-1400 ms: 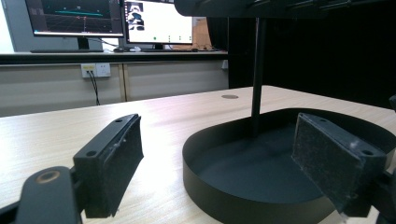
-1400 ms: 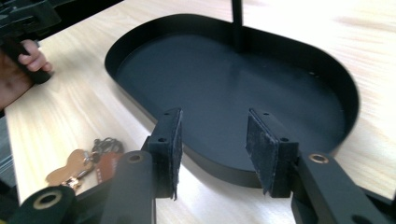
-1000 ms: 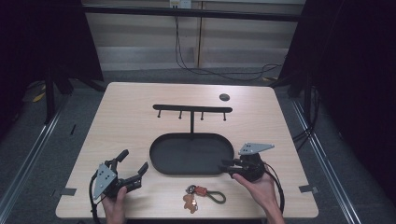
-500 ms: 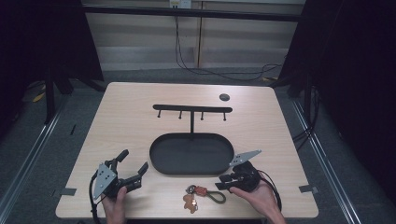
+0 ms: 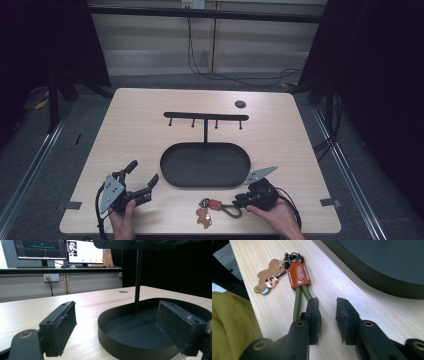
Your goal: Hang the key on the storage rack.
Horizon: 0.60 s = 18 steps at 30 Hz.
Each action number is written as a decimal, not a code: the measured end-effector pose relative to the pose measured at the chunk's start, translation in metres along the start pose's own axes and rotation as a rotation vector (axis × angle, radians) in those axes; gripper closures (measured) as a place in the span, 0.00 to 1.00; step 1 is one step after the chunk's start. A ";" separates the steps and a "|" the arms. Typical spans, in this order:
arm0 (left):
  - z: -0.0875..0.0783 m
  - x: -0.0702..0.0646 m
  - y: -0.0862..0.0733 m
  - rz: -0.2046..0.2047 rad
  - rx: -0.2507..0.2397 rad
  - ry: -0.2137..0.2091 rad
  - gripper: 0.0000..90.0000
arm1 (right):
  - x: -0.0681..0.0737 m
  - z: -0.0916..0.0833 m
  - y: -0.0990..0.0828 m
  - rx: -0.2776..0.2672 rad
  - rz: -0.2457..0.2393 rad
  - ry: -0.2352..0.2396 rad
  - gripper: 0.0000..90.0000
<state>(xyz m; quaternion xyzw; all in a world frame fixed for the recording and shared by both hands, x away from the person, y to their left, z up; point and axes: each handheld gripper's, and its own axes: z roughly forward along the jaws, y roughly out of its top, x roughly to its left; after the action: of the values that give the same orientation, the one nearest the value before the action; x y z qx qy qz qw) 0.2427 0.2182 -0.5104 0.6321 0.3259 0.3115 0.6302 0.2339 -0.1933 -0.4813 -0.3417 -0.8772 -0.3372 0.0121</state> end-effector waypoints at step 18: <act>0.000 0.000 0.000 -0.001 -0.002 0.000 0.18 | 0.013 0.007 0.005 0.122 -0.105 -0.076 0.93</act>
<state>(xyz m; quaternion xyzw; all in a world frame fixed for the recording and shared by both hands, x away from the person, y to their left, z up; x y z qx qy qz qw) 0.2427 0.2180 -0.5105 0.6313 0.3261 0.3115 0.6309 0.2279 -0.1788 -0.4801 -0.3063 -0.9127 -0.2700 -0.0182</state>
